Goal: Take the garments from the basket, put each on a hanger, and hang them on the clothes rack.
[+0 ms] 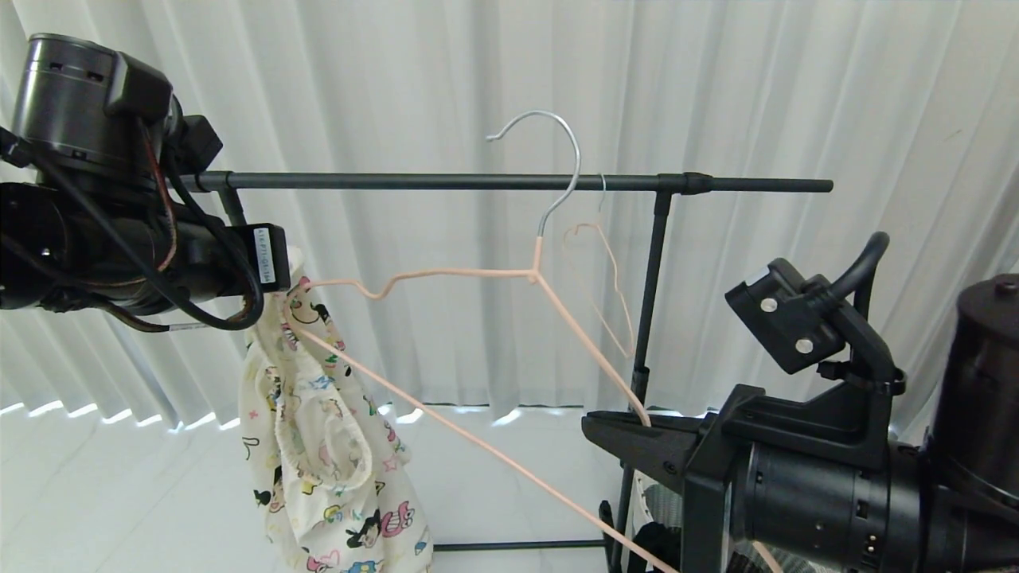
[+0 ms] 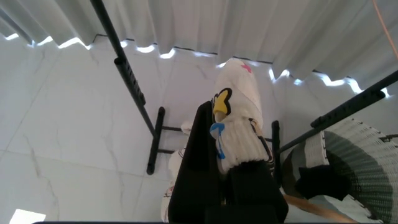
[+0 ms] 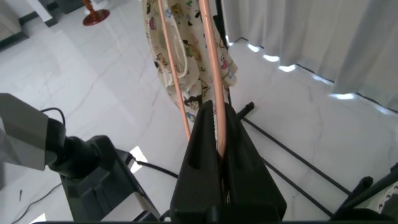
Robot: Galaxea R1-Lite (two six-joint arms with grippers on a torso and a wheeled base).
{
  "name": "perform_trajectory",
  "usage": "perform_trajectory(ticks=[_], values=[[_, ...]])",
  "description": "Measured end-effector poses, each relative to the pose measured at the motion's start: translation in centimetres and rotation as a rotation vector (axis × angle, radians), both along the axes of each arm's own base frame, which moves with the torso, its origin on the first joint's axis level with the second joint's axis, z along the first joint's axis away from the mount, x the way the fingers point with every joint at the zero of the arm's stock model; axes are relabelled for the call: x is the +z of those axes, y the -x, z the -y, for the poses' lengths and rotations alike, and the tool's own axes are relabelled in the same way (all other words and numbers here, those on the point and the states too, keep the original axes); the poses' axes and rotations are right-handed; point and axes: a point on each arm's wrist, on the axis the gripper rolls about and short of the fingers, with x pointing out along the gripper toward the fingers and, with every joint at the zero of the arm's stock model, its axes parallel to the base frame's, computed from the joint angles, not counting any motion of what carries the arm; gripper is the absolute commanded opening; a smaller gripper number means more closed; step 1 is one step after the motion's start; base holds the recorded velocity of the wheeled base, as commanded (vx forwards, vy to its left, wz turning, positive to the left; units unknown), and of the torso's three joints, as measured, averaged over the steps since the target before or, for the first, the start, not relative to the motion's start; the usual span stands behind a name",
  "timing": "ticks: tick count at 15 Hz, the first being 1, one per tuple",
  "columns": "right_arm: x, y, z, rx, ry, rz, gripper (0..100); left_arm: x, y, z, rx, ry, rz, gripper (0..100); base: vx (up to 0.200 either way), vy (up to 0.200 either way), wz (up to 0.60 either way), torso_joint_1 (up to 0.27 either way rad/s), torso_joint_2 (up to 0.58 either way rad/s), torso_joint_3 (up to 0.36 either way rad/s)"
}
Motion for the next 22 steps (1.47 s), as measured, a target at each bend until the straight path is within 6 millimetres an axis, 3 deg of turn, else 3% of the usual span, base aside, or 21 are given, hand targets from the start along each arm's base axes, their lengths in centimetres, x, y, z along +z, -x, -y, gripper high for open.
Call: perform_trajectory(ticks=[8,22], values=[[-0.1,0.4,-0.3,0.020,0.003,-0.002,0,0.3,-0.3,0.1,0.016,0.020,0.018,0,0.000,0.000,0.00,0.000,0.00,0.000],[-0.7,-3.5,-5.0,-0.073,-0.039,0.028,0,1.5,1.9,2.4,-0.042,0.129,0.061,0,0.000,0.000,0.00,0.000,0.00,0.000]])
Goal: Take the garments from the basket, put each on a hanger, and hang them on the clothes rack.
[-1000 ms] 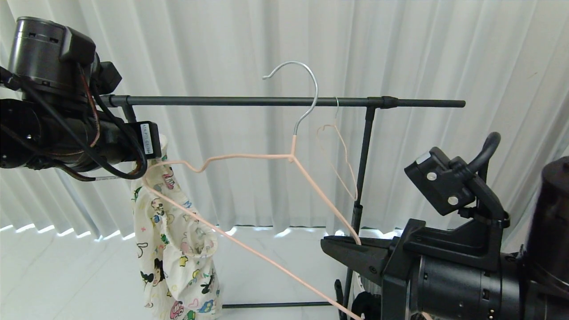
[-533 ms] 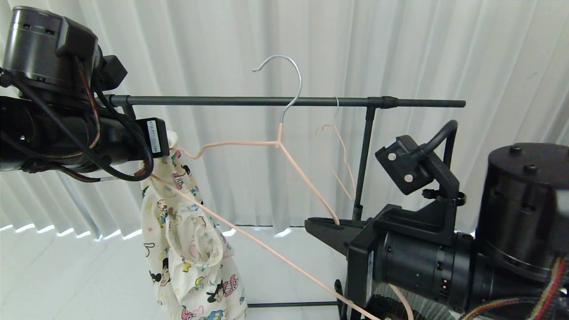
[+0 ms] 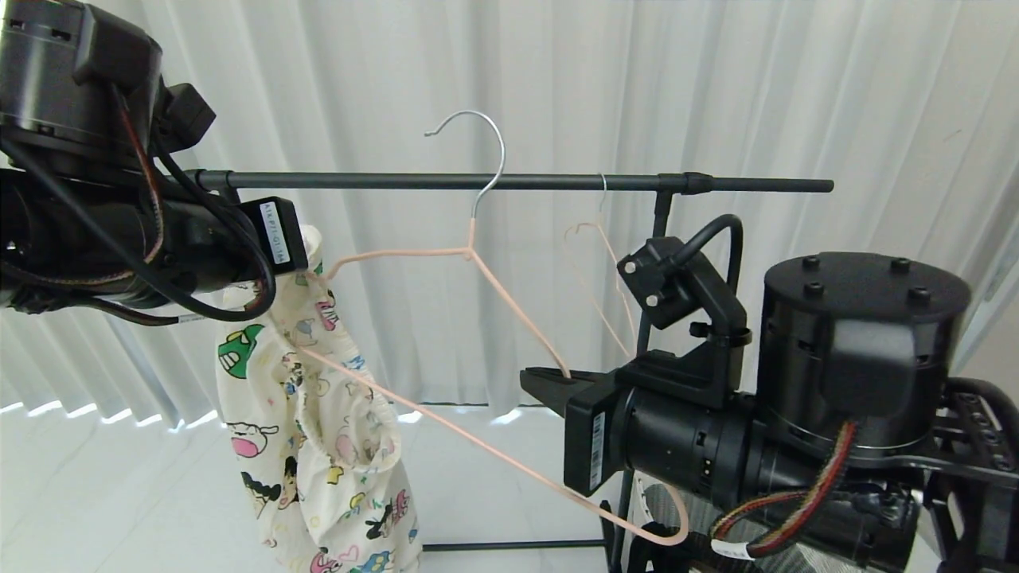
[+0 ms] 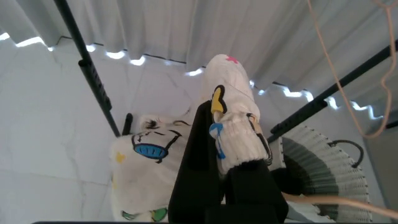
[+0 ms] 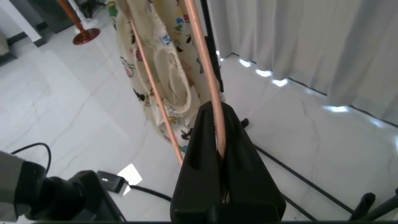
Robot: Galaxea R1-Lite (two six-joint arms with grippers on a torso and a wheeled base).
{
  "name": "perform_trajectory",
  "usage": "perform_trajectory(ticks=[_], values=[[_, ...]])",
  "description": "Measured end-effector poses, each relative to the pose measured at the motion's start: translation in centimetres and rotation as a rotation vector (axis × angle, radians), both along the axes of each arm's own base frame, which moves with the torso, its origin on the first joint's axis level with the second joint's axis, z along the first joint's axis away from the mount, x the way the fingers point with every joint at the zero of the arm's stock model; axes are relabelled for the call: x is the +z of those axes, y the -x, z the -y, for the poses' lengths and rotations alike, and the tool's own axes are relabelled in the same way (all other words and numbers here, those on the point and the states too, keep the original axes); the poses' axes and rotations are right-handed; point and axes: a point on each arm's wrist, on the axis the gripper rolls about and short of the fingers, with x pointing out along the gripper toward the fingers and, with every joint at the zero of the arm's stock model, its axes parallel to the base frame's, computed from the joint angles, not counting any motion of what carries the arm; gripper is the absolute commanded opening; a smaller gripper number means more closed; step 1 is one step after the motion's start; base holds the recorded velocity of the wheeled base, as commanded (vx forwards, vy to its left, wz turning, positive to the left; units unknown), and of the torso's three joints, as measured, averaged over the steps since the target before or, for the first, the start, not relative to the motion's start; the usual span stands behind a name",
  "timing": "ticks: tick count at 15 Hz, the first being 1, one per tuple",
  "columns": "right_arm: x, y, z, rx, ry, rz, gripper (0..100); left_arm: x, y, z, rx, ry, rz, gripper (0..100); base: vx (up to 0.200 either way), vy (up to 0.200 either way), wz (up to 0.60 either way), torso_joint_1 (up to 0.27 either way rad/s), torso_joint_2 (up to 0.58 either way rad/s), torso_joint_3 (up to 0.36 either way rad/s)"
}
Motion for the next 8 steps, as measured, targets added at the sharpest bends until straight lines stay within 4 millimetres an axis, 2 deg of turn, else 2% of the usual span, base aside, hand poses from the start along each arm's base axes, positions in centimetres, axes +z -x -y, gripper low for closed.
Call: perform_trajectory(ticks=[4,8], values=[[-0.7,-0.8,-1.3,-0.012,0.009,-0.005,0,0.3,0.8,0.5,-0.029,0.011,0.010,0,0.000,0.000,0.00,0.000,0.00,0.000],[-0.9,-1.3,-2.4,-0.017,0.005,-0.013,0,0.8,1.8,2.1,-0.061,0.111,0.015,0,0.000,0.000,0.00,0.000,0.00,0.000]])
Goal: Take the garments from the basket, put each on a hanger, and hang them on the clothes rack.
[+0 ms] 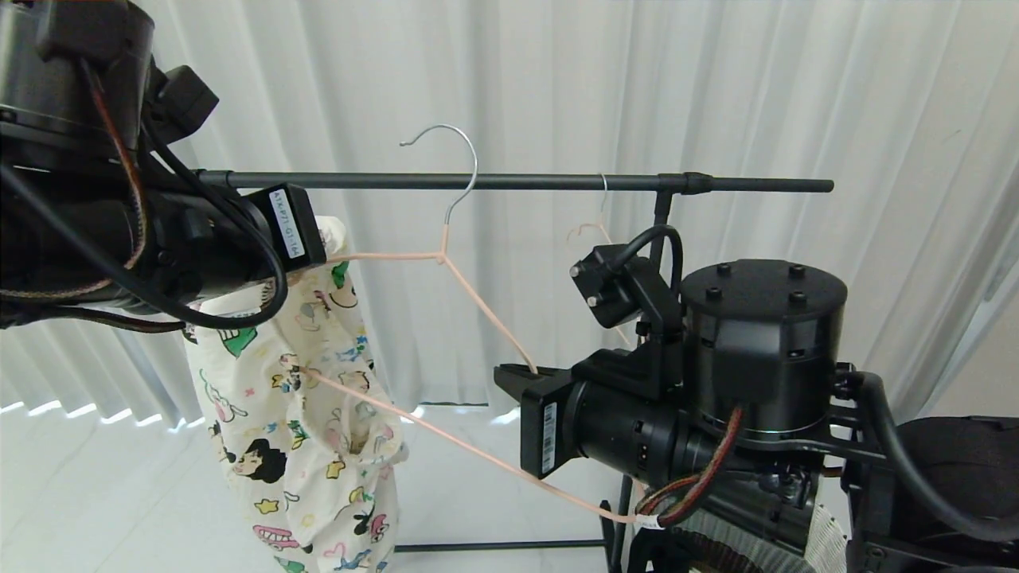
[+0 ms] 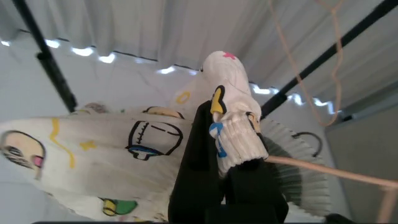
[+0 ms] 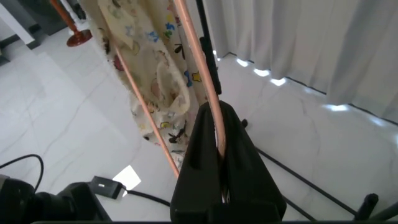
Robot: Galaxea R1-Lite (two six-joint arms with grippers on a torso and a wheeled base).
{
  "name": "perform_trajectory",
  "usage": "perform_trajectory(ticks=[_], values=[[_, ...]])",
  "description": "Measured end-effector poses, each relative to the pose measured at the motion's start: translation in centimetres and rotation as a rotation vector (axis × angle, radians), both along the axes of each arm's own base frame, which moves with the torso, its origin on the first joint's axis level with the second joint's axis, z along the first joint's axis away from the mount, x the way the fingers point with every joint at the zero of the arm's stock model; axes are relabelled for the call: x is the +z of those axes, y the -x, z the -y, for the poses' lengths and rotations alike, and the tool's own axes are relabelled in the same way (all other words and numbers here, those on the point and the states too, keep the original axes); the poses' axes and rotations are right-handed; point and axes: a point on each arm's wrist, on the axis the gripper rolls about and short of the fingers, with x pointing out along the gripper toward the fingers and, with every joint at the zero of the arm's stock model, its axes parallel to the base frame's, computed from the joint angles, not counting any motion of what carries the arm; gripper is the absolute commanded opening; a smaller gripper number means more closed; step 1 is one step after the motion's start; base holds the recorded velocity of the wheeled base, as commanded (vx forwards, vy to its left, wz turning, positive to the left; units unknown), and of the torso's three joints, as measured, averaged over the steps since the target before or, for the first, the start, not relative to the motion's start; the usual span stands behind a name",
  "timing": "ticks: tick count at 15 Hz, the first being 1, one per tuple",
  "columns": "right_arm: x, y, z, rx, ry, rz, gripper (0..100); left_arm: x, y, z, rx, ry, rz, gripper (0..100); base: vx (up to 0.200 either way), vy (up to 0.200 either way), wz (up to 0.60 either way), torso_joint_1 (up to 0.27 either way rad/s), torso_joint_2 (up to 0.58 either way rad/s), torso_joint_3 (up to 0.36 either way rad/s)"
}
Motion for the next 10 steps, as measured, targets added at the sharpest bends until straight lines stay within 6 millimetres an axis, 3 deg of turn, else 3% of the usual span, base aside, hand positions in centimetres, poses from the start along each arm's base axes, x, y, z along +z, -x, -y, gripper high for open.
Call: perform_trajectory(ticks=[10], values=[[-0.4,0.2,-1.4,0.009,-0.069,-0.012,0,1.6,2.6,2.4,-0.112,0.142,0.023,0,0.000,0.000,0.00,0.000,0.00,0.000]])
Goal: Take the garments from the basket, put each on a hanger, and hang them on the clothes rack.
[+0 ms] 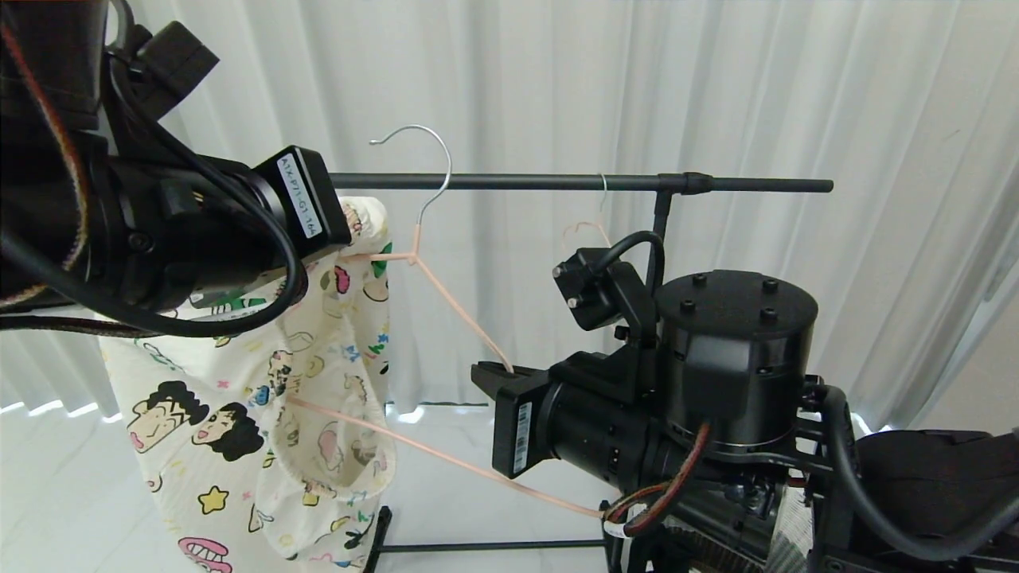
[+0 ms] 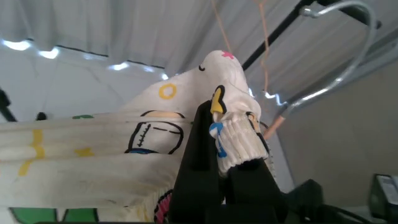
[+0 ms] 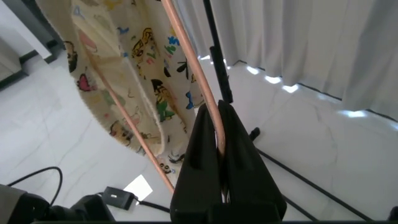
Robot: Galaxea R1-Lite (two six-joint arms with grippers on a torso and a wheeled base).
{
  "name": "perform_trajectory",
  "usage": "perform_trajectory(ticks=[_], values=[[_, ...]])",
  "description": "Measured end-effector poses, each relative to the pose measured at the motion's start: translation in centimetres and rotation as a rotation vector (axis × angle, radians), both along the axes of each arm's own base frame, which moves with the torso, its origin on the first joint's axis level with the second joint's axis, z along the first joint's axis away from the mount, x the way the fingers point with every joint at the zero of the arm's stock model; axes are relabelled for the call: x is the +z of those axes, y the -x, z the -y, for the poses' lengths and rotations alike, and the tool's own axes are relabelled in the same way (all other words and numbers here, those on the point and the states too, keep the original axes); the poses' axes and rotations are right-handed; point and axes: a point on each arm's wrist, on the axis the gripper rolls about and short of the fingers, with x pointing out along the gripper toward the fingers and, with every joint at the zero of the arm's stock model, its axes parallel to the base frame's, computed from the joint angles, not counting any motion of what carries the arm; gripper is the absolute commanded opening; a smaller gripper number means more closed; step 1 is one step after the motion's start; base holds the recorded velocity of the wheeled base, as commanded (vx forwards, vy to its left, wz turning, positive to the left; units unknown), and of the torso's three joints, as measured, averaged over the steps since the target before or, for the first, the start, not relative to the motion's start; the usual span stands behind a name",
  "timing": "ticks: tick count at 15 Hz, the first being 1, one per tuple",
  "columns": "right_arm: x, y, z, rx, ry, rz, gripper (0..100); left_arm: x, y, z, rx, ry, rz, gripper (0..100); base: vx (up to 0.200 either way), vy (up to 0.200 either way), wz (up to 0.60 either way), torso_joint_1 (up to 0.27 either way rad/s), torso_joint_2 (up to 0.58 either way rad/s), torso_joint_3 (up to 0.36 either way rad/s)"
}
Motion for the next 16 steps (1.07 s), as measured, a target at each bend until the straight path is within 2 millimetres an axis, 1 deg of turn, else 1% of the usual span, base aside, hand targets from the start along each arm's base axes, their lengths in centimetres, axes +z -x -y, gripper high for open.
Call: perform_trajectory(ticks=[3,5,7,10,11,14,16], values=[[-0.1,0.3,-0.1,-0.016,-0.004,-0.008,0,0.7,0.4,0.3,-0.012,0.062,0.002,0,0.000,0.000,0.00,0.000,0.00,0.000],[-0.2,0.3,-0.1,-0.029,-0.009,-0.003,0,0.6,0.4,0.2,-0.007,0.060,0.001,0,0.000,0.000,0.00,0.000,0.00,0.000],[-0.5,0.2,0.5,-0.062,0.006,-0.005,0,0.6,-0.4,-0.9,0.041,0.022,0.014,0,0.000,0.000,0.00,0.000,0.00,0.000],[-0.9,0.3,2.8,-0.118,0.034,-0.005,0,0.5,-1.8,-3.4,0.125,-0.111,0.049,0,0.000,0.000,0.00,0.000,0.00,0.000],[-0.9,0.4,3.8,-0.136,0.043,-0.004,0,0.5,-2.0,-3.9,0.140,-0.132,0.052,0,0.000,0.000,0.00,0.000,0.00,0.000],[-0.2,0.3,6.4,-0.201,0.046,0.026,0,0.3,-2.3,-4.2,0.154,-0.141,0.045,0,0.000,0.000,0.00,0.000,0.00,0.000],[0.7,0.2,7.4,-0.224,0.023,0.043,0,0.1,-2.4,-4.0,0.146,-0.143,0.039,0,0.000,0.000,0.00,0.000,0.00,0.000]])
